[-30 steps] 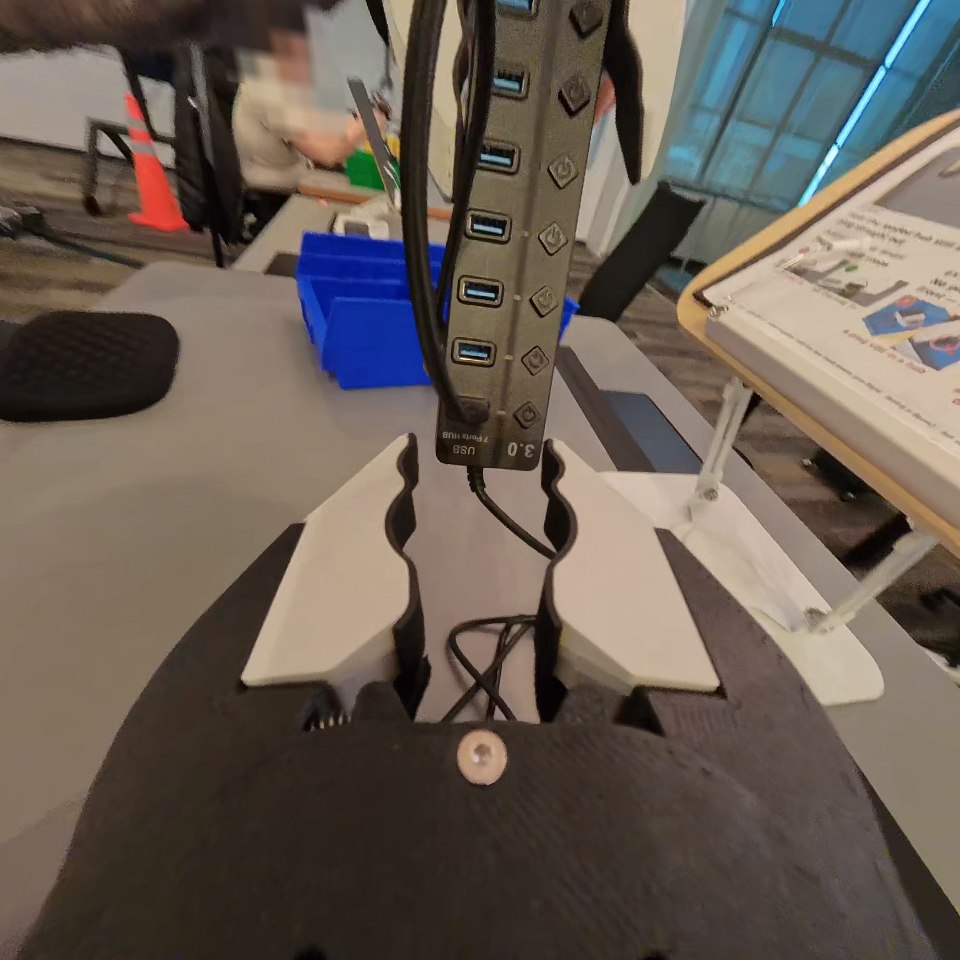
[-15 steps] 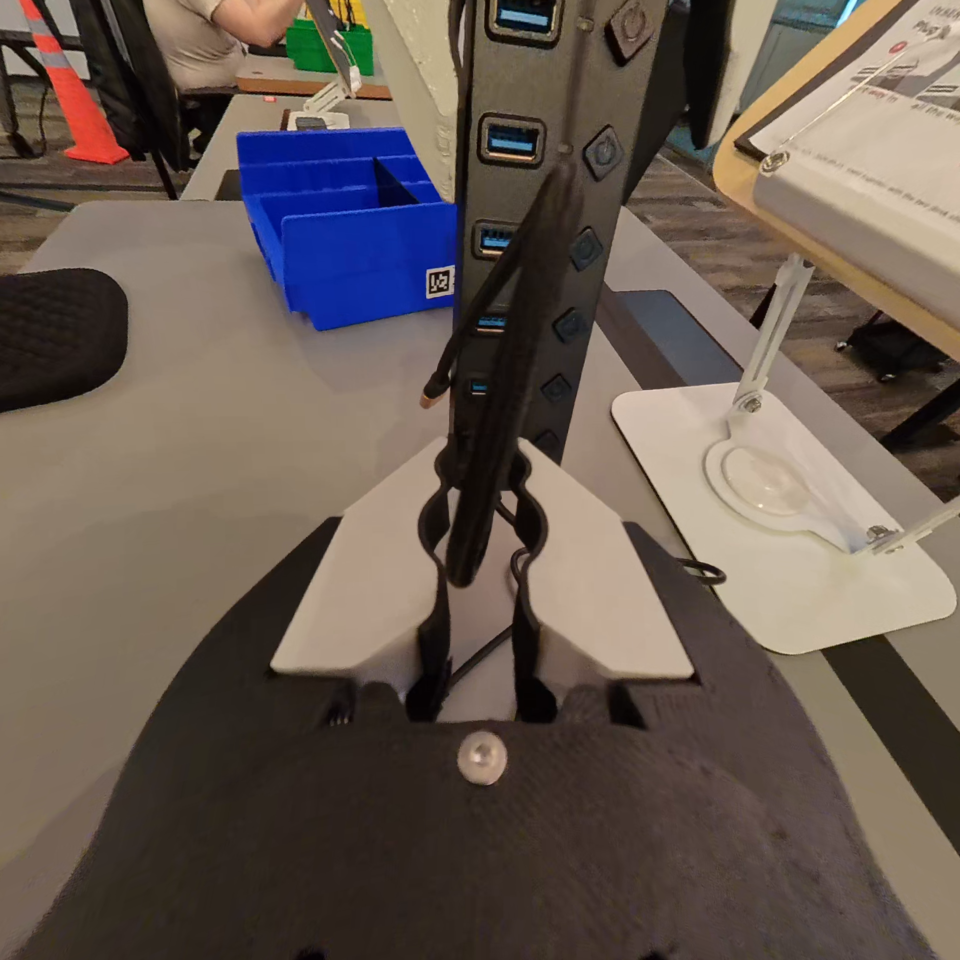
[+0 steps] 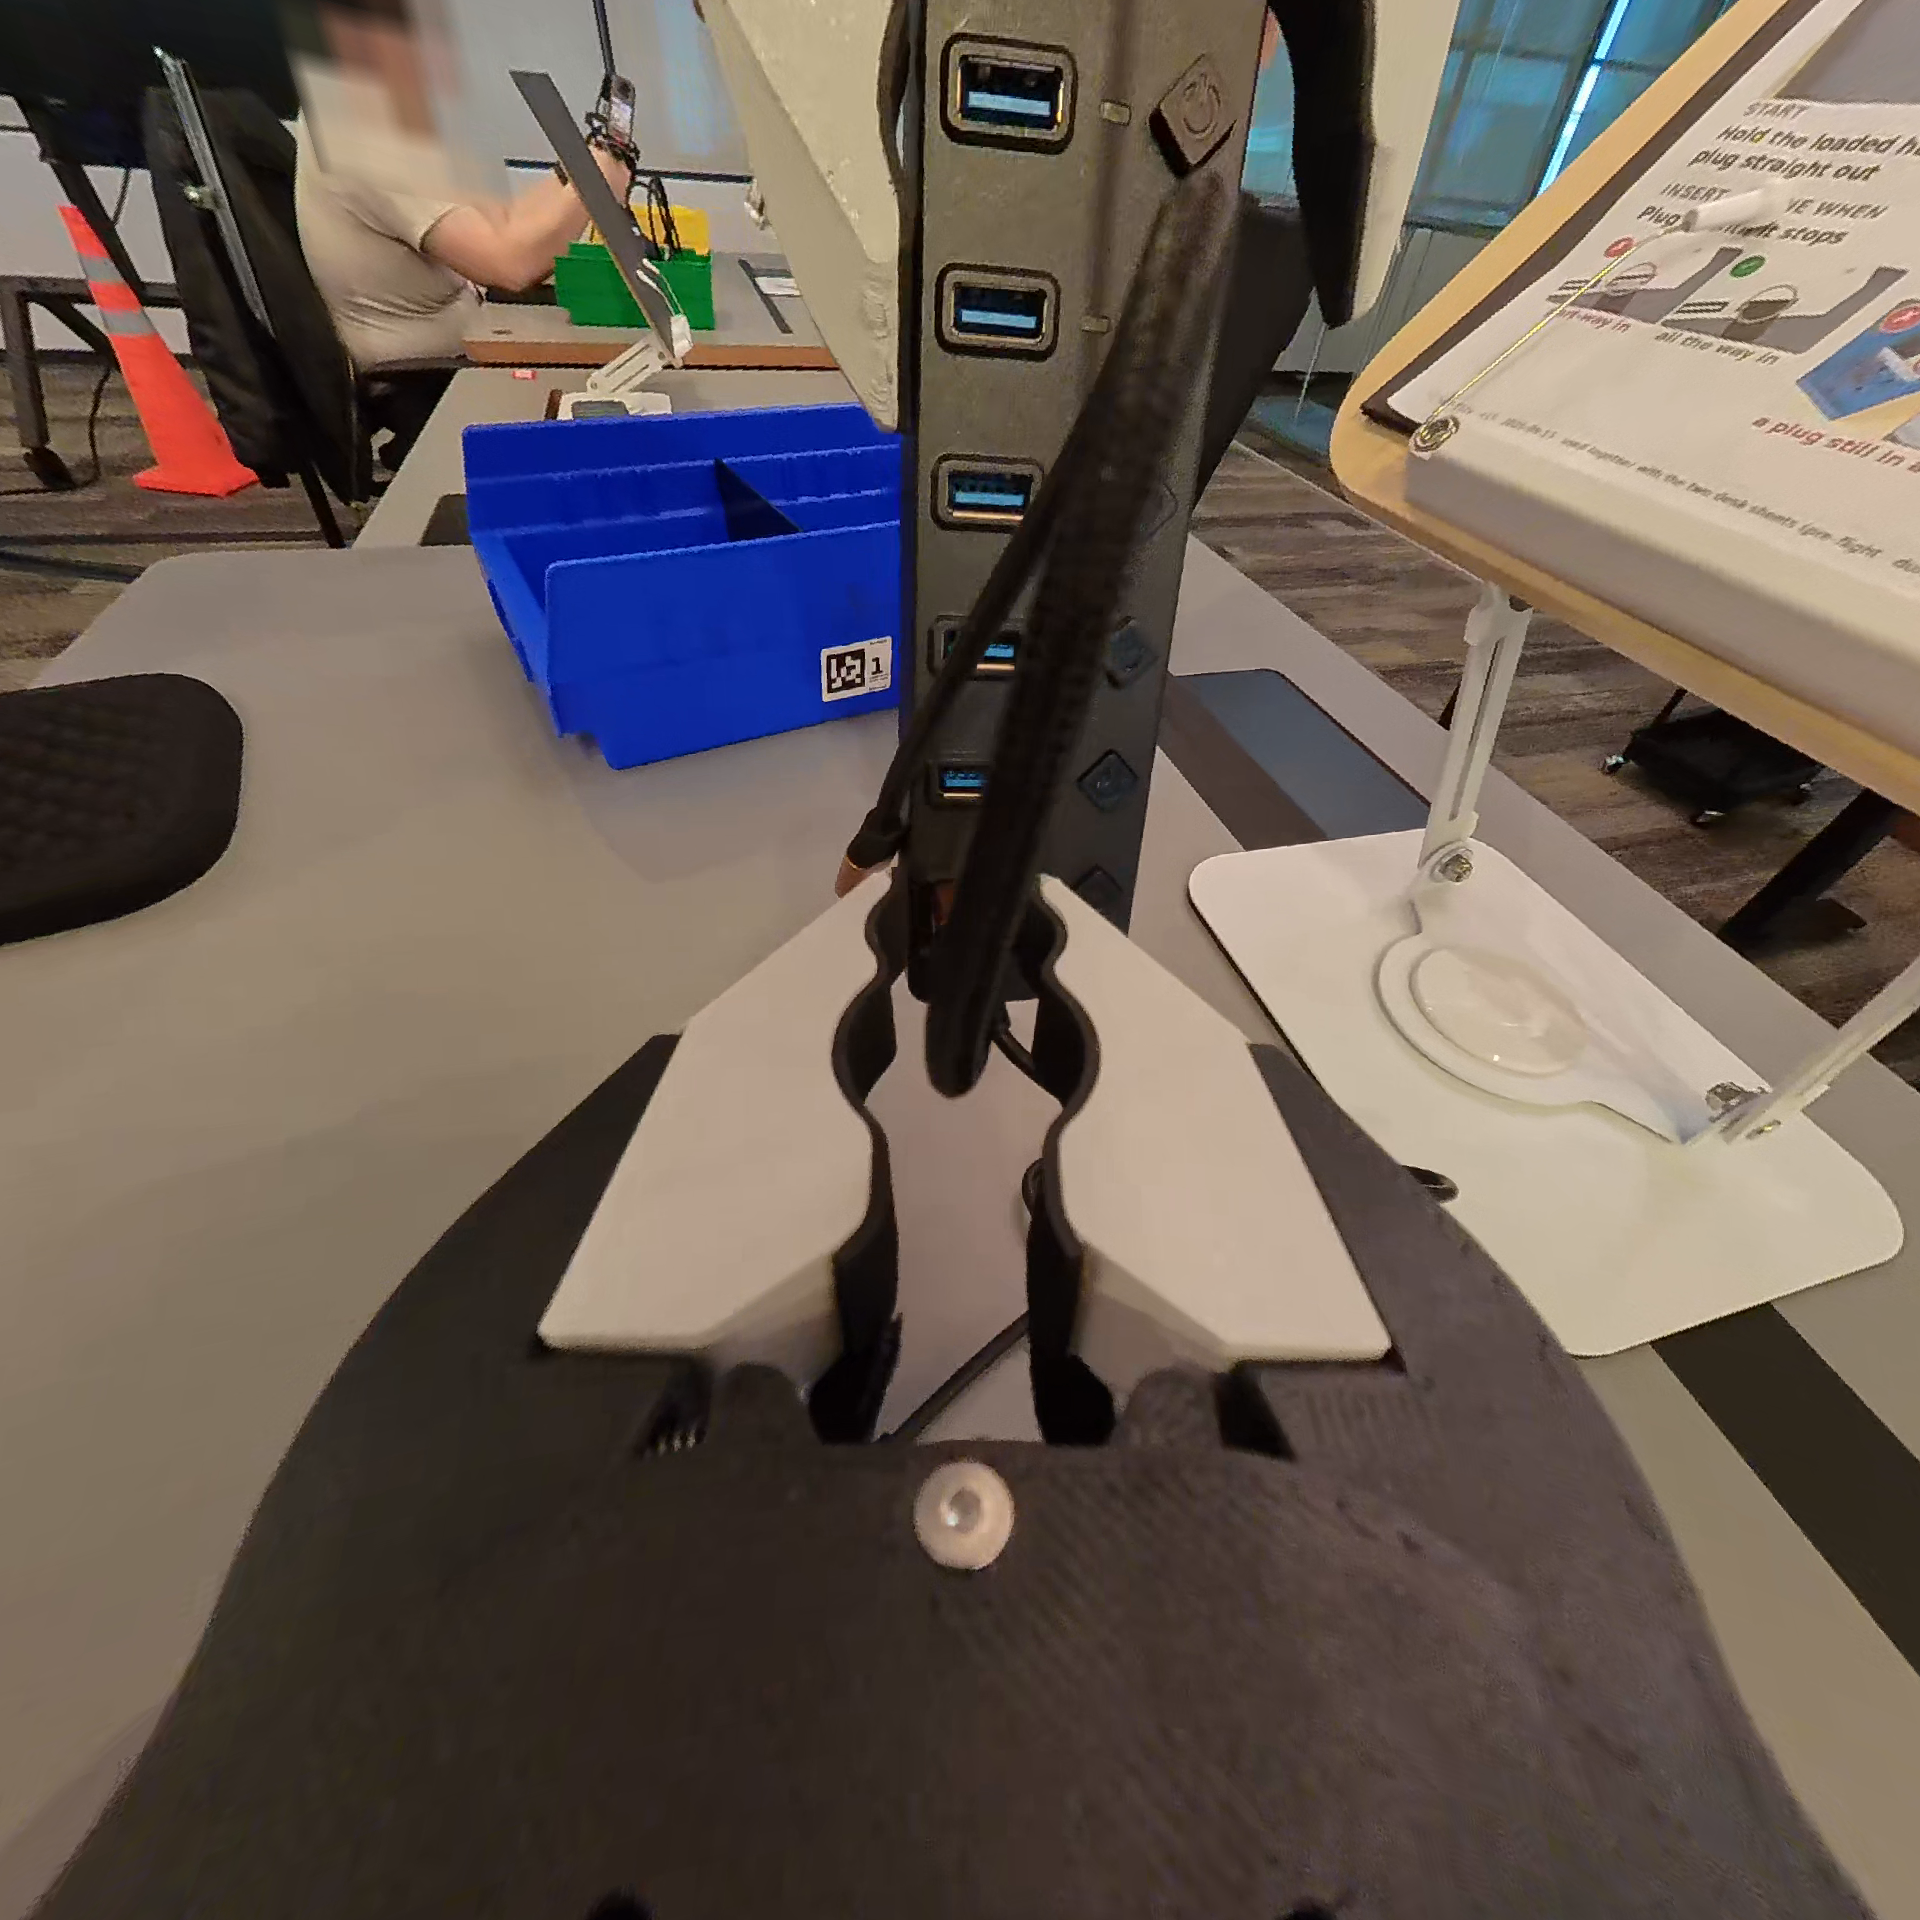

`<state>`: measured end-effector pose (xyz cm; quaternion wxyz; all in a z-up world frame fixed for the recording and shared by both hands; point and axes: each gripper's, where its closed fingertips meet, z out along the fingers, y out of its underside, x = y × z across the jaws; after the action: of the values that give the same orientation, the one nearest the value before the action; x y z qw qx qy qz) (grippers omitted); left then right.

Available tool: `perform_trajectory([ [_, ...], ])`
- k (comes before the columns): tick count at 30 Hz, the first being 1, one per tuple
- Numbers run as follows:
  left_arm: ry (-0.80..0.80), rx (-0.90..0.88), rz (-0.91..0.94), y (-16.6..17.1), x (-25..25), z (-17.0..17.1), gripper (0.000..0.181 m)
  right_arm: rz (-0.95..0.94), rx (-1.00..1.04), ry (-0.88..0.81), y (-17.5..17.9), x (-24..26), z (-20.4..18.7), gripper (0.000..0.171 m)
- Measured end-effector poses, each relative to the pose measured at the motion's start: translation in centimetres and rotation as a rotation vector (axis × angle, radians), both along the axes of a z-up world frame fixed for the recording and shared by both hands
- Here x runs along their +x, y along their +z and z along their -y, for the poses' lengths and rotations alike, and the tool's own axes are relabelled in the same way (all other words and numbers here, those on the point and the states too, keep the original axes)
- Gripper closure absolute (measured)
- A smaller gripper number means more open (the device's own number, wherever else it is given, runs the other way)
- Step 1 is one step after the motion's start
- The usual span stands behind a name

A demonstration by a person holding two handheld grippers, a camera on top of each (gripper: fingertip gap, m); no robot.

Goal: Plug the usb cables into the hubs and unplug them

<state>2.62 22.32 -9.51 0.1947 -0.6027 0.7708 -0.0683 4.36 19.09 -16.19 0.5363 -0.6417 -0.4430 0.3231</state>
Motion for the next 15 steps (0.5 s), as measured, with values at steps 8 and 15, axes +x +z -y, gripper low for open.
perform_trajectory([
  [8, -0.036, 0.007, 0.014, 0.8, -0.2, 0.3, 0.110, -0.033, 0.016, 0.013, 0.9, -0.2, 0.4, 0.155],
  [15, -0.100, 0.044, -0.001, 1.8, -0.7, 0.3, 0.110, -0.047, 0.050, -0.065, 1.7, -1.1, 0.3, 0.156],
])
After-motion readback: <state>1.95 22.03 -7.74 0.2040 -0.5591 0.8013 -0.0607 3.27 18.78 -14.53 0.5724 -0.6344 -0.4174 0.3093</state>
